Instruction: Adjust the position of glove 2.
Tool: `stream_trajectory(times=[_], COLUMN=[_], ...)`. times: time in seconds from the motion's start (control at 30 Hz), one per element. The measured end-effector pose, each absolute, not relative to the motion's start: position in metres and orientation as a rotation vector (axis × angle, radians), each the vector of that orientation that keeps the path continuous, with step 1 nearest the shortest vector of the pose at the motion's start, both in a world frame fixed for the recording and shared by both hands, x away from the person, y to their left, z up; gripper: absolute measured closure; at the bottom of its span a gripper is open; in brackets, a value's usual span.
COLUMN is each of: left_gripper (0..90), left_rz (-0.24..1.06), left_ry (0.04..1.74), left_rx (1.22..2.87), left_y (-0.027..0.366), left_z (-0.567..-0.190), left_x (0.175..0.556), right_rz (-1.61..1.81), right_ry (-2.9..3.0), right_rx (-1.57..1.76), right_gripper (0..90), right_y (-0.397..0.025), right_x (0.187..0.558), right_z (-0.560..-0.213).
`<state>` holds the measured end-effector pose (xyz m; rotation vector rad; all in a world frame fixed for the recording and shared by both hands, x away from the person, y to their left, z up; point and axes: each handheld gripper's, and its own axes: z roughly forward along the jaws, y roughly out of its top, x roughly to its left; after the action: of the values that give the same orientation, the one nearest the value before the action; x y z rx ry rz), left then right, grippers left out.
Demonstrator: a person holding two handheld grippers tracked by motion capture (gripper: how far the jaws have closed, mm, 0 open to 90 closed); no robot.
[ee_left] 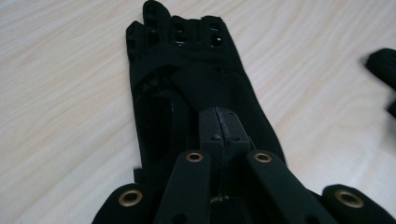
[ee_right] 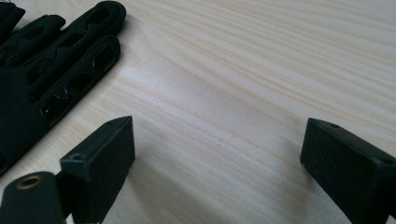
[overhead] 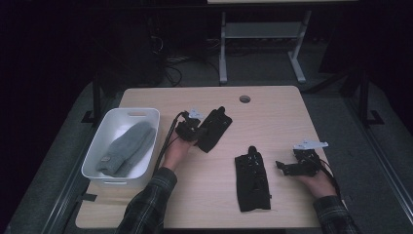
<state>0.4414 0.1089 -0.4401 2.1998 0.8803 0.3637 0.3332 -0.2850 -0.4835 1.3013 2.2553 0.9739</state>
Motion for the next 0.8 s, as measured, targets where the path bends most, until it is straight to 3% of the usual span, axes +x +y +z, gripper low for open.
stream_trajectory(times=[0.33,0.8], left_gripper=[89.4,89.5], left_rz=[0.325,0.294], left_ry=[0.940,0.893], left_rx=[2.188,2.251], left_y=[0.104,0.107], left_z=[-0.464,-0.460], left_x=[0.461,0.442], right_rz=[0.974,0.973], right_ry=[2.254,2.253], right_rx=[1.294,1.295], right_gripper=[9.7,9.8], right_y=[-0.285,-0.285], right_x=[0.333,0.333], right_z=[-0.484,-0.484])
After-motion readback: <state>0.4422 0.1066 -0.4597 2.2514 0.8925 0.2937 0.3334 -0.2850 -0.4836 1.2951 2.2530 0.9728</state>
